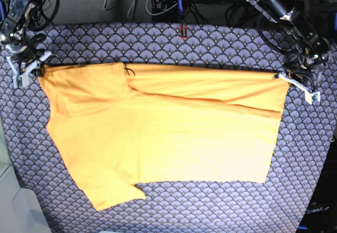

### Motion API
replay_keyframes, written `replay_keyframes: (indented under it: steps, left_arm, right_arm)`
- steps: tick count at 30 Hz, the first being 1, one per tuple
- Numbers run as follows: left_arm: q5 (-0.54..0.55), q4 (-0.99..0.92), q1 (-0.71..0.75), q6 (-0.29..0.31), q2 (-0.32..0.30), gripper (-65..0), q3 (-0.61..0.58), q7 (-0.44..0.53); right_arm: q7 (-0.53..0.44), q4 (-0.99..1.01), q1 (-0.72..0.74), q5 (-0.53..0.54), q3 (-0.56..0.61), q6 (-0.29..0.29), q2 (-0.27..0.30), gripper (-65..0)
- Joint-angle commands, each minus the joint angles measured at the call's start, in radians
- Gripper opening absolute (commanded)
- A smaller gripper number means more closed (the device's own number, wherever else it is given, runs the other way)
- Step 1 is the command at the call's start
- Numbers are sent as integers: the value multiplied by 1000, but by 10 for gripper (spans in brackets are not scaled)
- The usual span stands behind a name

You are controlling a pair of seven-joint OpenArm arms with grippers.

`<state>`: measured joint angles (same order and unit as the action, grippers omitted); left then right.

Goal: Fold the T-shirt properly
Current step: 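Drag the shirt back toward the robot with both grippers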

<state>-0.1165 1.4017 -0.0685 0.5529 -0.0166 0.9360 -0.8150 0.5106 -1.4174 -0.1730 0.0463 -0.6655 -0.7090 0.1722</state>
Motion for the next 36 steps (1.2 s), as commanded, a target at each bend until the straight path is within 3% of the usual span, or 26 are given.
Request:
replay_keyframes:
  steps: [1,3,7,10,15,26,36]
  left_arm:
    - [-32,15,8,-18,-16,-650,2,-16]
    - [-32,24,16,-11,-16,-650,7,-17]
    - [-33,61,51,105,5,-650,8,-22]
    - [-36,107,88,132,36,-650,7,-20]
    - [-33,147,141,135,60,-650,7,-11]
    - [-32,181,192,138,54,-650,8,-13]
    - [-32,255,230,138,60,-650,8,-22]
  right_arm:
    - [33,-39,-23,-26,-6,11,-1,-650]
    - [33,-92,-44,-26,-6,11,-23,-650]
    - [38,-170,-78,-27,-6,11,-58,-650]
    - [36,-202,-107,-30,-6,11,-75,-650]
    - [35,-237,-147,-29,-6,11,-101,-650]
    - [33,-326,-202,-26,-24,11,-122,-650]
    - [35,-323,-204,-30,-118,11,-144,-650]
